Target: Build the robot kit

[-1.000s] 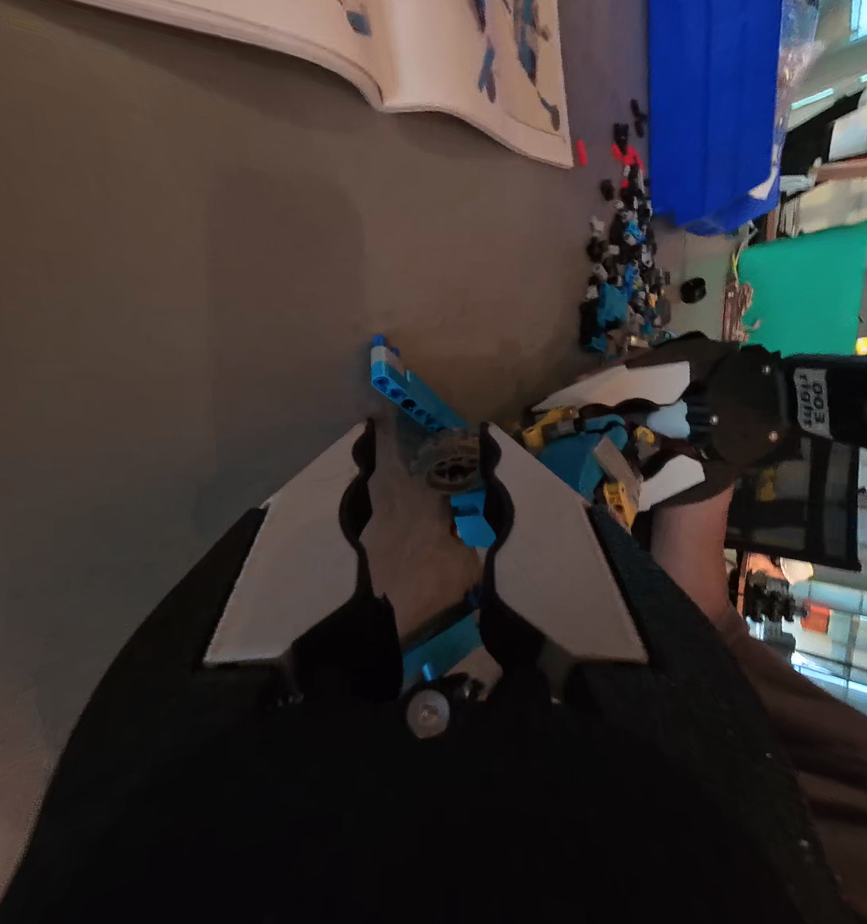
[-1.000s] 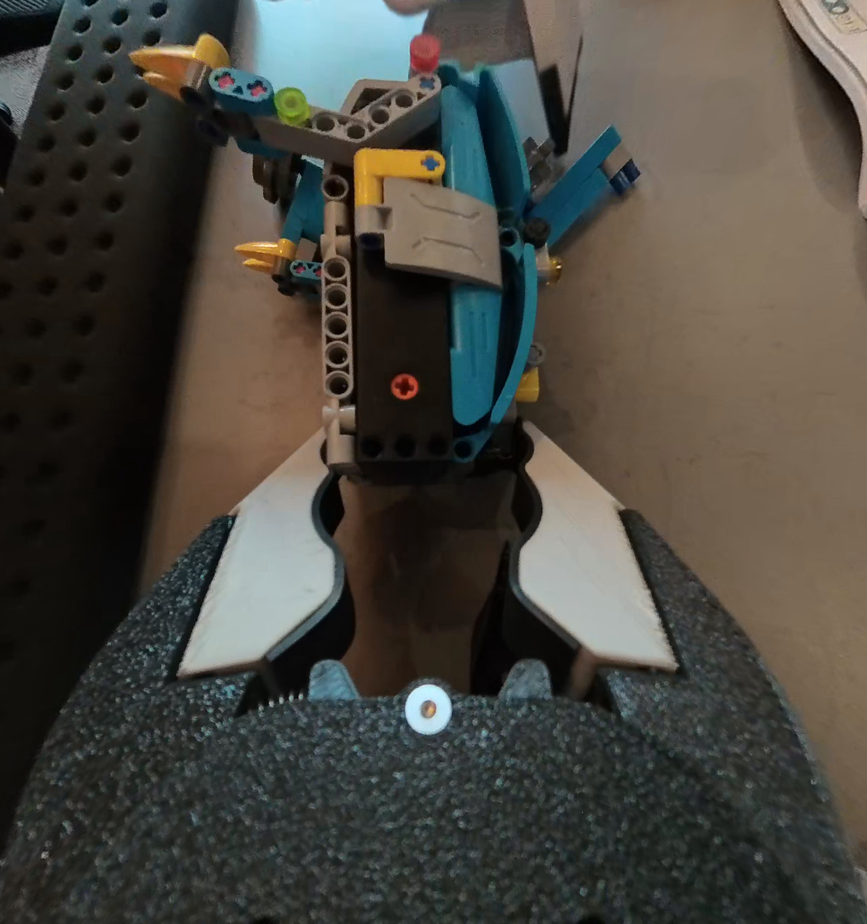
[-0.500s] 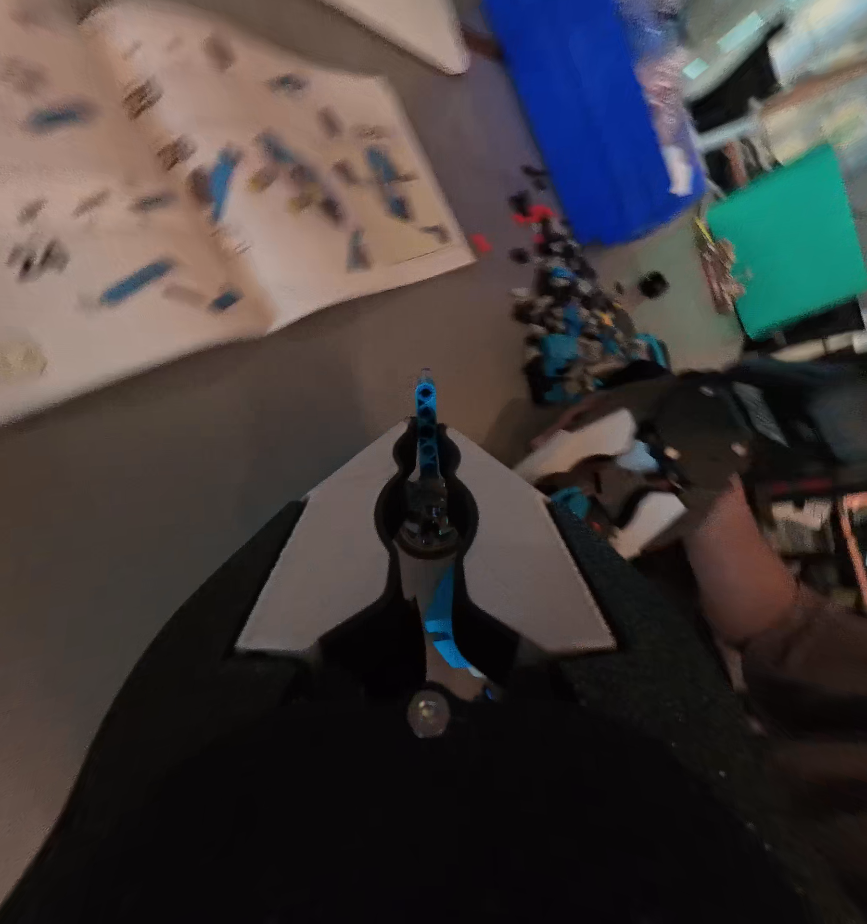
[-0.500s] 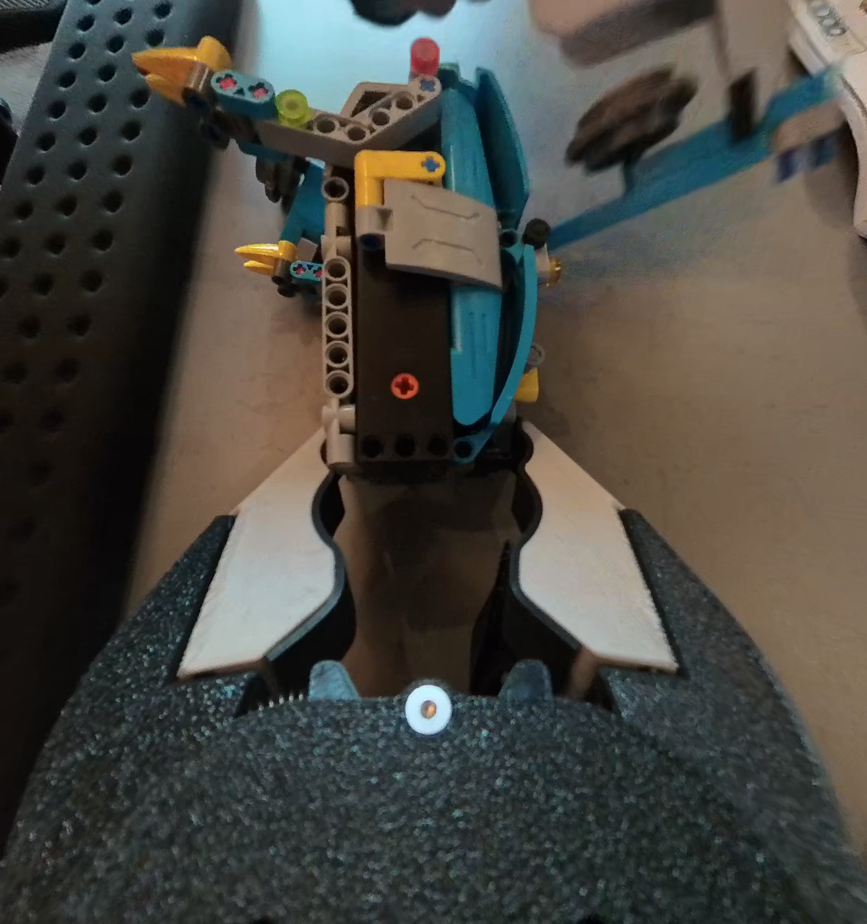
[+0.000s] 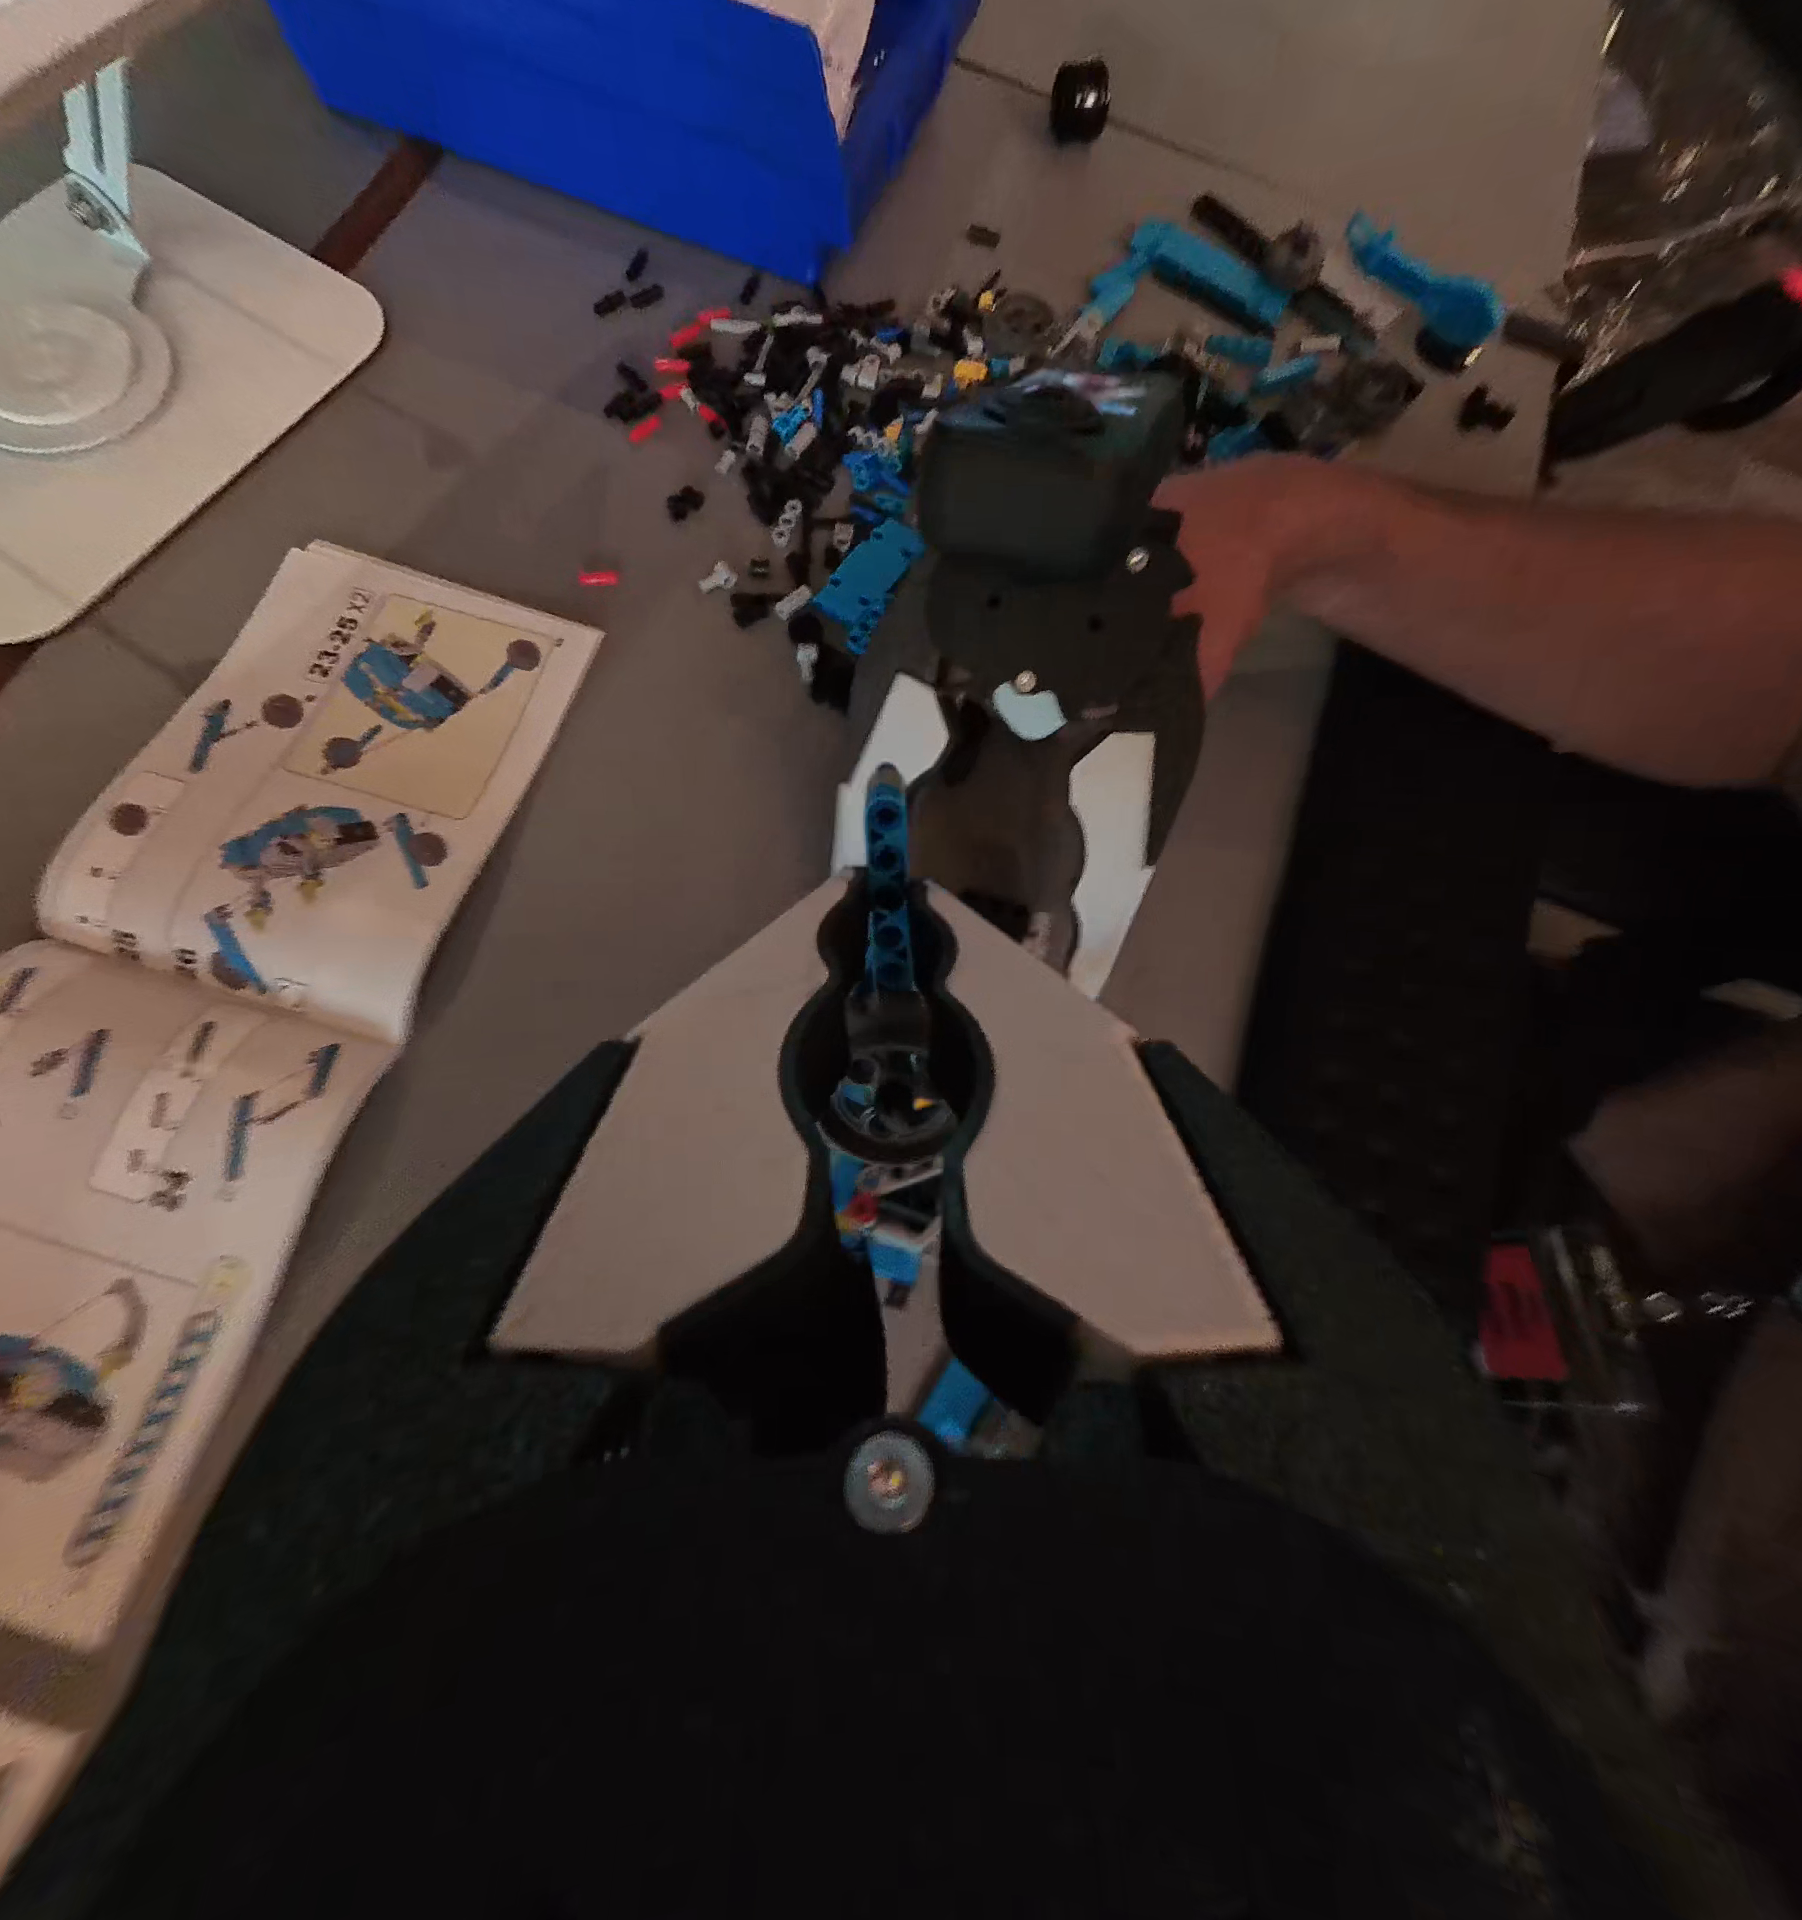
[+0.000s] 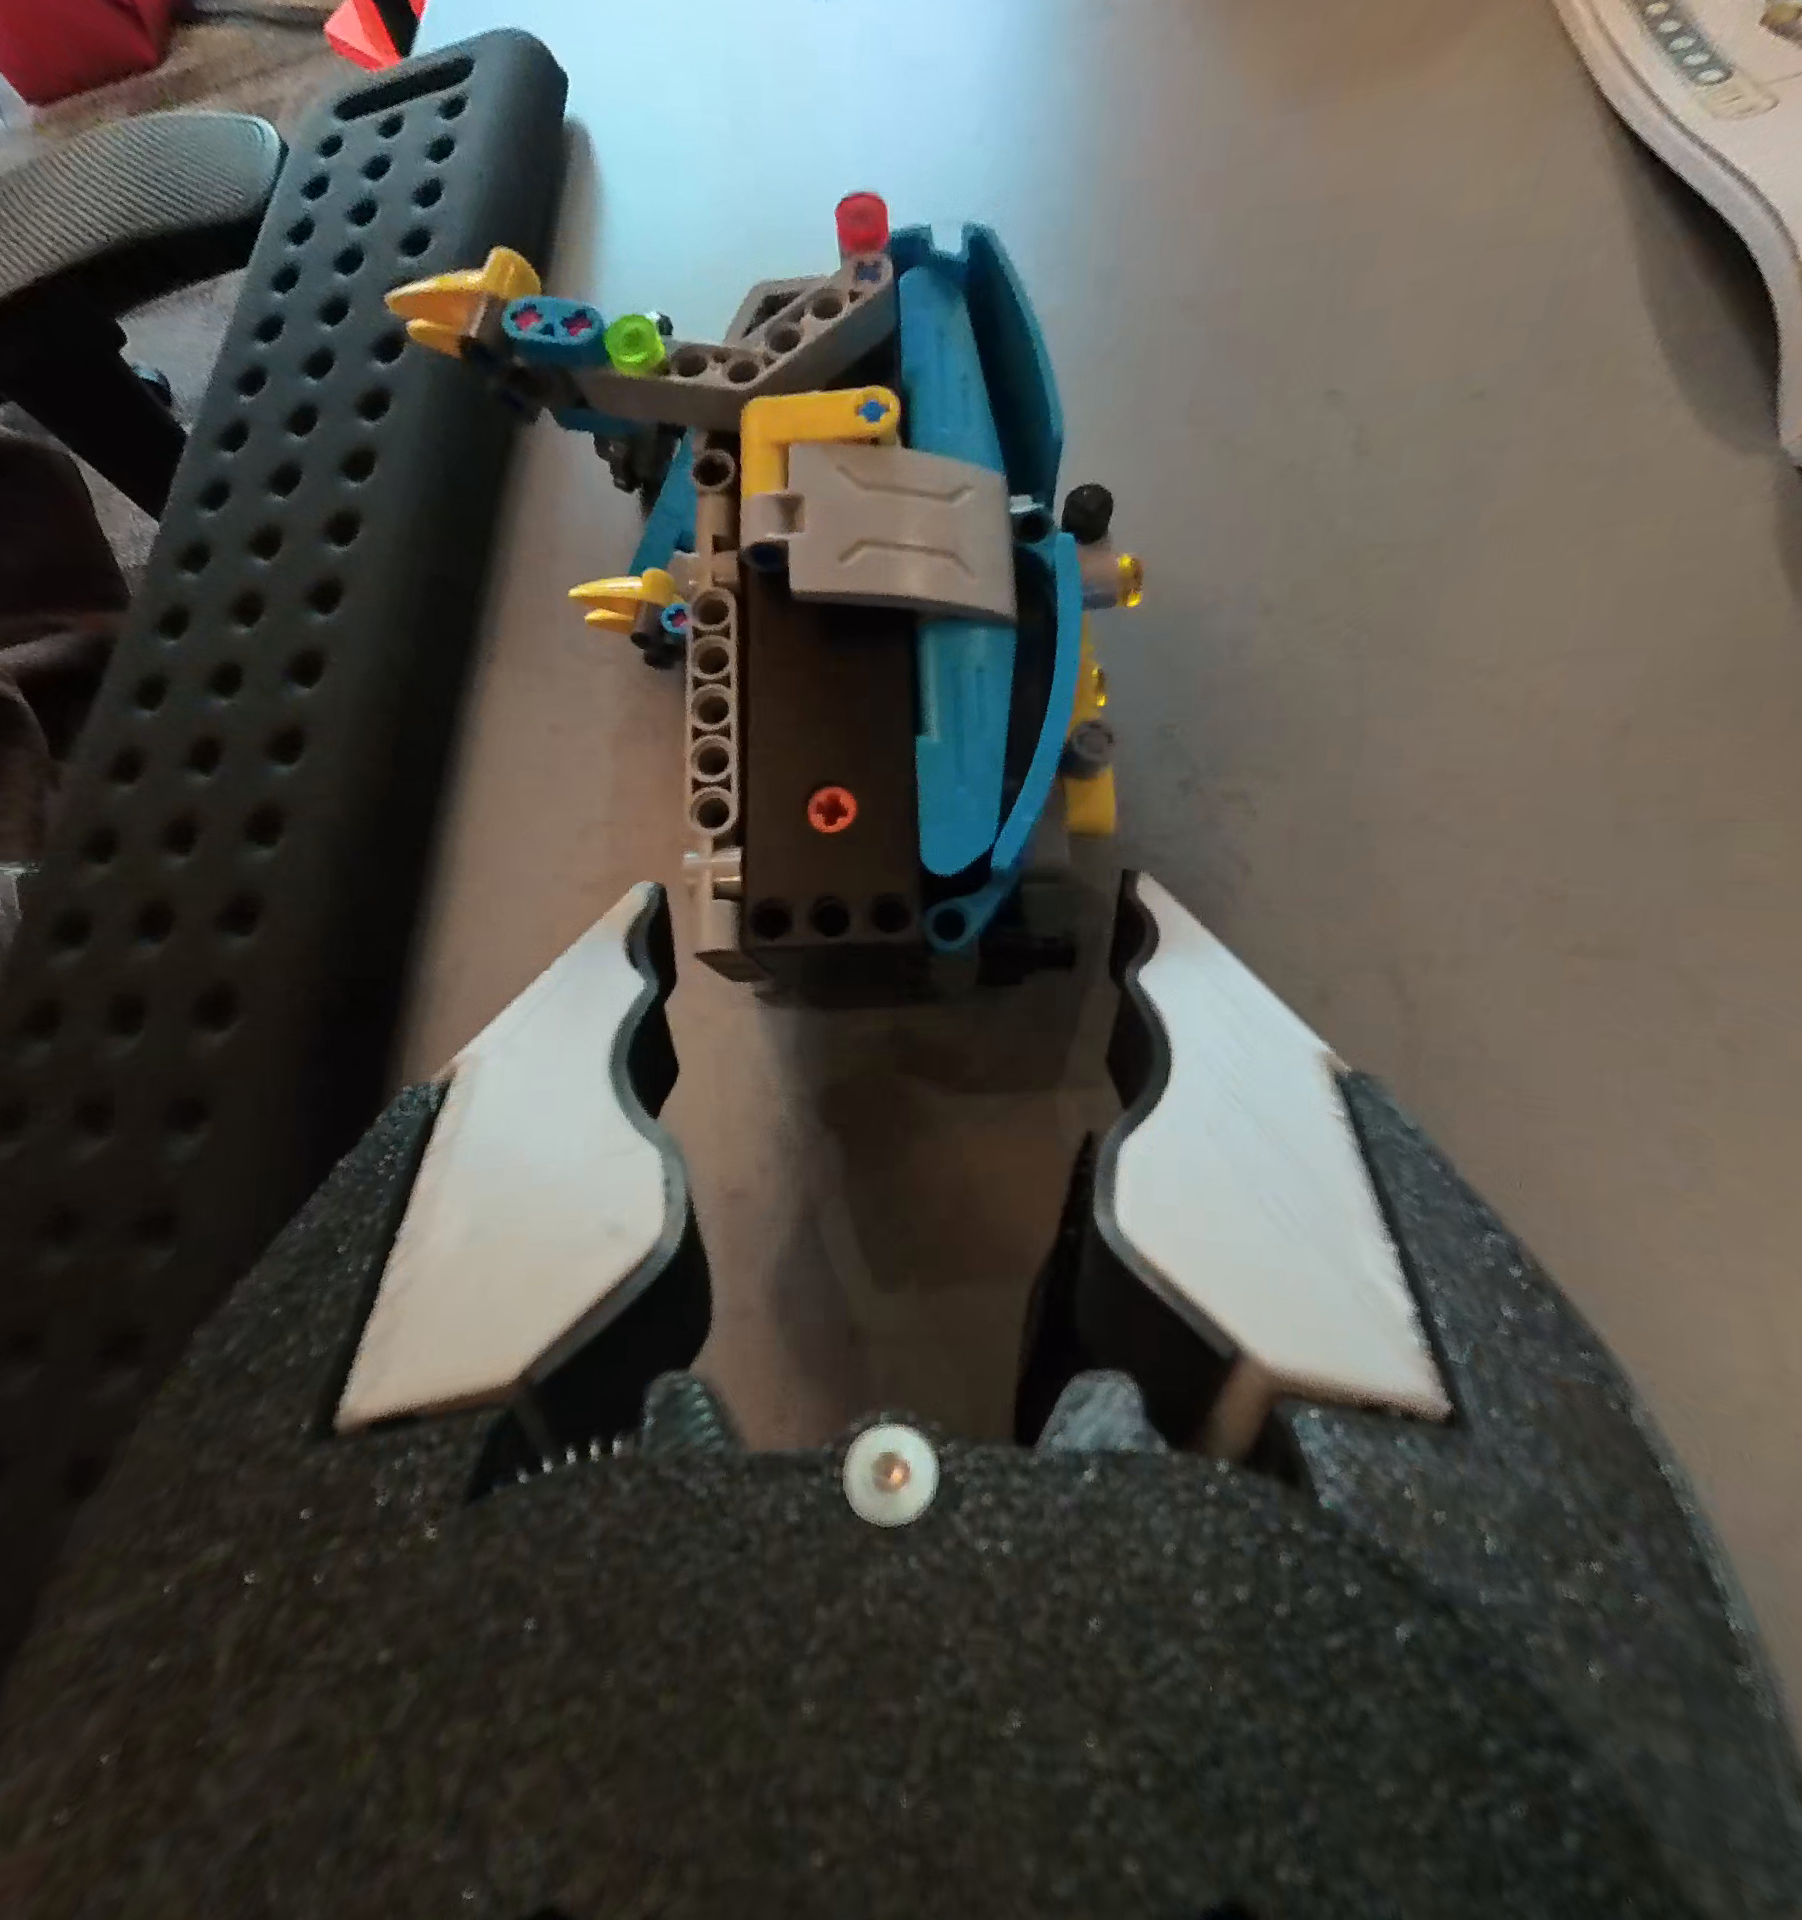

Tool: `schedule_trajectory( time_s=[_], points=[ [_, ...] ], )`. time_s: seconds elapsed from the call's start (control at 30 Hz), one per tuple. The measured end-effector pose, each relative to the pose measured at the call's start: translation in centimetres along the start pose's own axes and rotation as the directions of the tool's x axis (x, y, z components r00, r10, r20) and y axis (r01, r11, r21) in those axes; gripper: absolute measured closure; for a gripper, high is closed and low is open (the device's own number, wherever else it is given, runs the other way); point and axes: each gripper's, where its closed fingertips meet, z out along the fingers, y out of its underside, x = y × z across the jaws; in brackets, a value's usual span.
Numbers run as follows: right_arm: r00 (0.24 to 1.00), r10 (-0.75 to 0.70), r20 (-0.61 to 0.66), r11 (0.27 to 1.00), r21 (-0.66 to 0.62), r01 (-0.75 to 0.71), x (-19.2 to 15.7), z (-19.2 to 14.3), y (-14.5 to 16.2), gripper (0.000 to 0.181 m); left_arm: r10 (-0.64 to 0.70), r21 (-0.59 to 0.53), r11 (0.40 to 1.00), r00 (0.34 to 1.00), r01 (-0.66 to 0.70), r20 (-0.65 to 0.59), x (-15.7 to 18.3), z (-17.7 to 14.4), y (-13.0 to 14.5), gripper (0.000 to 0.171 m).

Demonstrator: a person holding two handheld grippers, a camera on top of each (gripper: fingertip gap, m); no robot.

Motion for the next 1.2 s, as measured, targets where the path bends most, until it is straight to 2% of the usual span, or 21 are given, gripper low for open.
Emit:
schedule_trajectory(
  time_s=[0.13,0.2,0.3,0.37,0.43,0.5,0.57,0.63,0.73,0.83,0.9,0.93,1.0,1.13,1.2],
  points=[
    [1.0,0.013,-0.022,0.995,0.1,-0.011,0.2,-1.7,-1.8,0.091,-0.137,0.137,0.979,0.986,0.149,-0.094,1.4,0.0,-1.8,0.166],
    [1.0,0.015,-0.027,0.975,0.221,-0.009,0.0,-3.7,-4.1,0.095,-0.194,0.23,0.948,0.971,0.222,-0.14,1.6,-0.6,-3.0,0.166],
    [0.994,-0.011,0.11,0.862,0.504,-0.046,-2.6,-7.4,-9.2,0.106,-0.246,0.356,0.876,0.937,0.325,-0.249,2.3,-1.2,-4.6,0.166],
    [0.97,-0.048,0.237,0.799,0.592,-0.106,-4.5,-9.0,-10.9,0.116,-0.261,0.393,0.843,0.918,0.367,-0.297,2.6,-1.0,-4.9,0.165],
    [0.966,-0.066,0.248,0.773,0.626,-0.108,-4.7,-9.7,-11.3,0.14,-0.271,0.412,0.821,0.905,0.396,-0.328,2.7,-0.6,-4.9,0.165],
    [0.971,-0.057,0.233,0.743,0.659,-0.115,-4.2,-10.3,-11.6,0.148,-0.278,0.426,0.799,0.889,0.424,-0.363,2.9,-0.2,-4.7,0.165],
    [0.959,-0.036,0.28,0.734,0.659,-0.165,-4.0,-10.5,-11.6,0.15,-0.282,0.422,0.795,0.882,0.435,-0.378,3.1,0.4,-4.3,0.165],
    [0.954,0.007,0.3,0.749,0.631,-0.204,-3.5,-10.1,-11.1,0.173,-0.272,0.418,0.8,0.881,0.43,-0.387,3.5,0.7,-3.9,0.165],
    [0.921,0.039,0.389,0.777,0.567,-0.272,-3.9,-9.4,-10.4,0.174,-0.203,0.403,0.846,0.91,0.349,-0.362,4.2,0.8,-3.0,0.164],
    [0.885,0.011,0.465,0.798,0.529,-0.288,-5.7,-9.1,-10.2,0.174,-0.11,0.41,0.876,0.934,0.253,-0.341,5.0,0.4,-2.2,0.137],
    [0.83,-0.026,0.557,0.799,0.511,-0.318,-7.9,-9.3,-10.4,0.174,-0.018,0.431,0.876,0.909,0.214,-0.416,6.7,-0.5,-1.9,0.134],
    [0.774,-0.056,0.63,0.786,0.507,-0.355,-9.2,-9.9,-10.6,0.173,0.043,0.458,0.865,0.88,0.205,-0.474,7.9,-1.4,-1.9,0.135],
    [0.605,-0.123,0.787,0.745,0.476,-0.468,-11.4,-11.8,-11.3,0.175,0.13,0.51,0.836,0.829,0.204,-0.544,8.9,-2.9,-2.1,0.134],
    [0.397,-0.23,0.889,0.635,0.446,-0.63,-12.5,-13.5,-13.1,0.176,0.245,0.555,0.81,0.751,0.189,-0.613,8.5,-4.5,-2.3,0.128],
    [0.362,-0.254,0.897,0.607,0.439,-0.662,-12.0,-13.3,-14.0,0.174,0.298,0.569,0.804,0.711,0.174,-0.637,8.2,-5.3,-2.8,0.119]
  ],
)
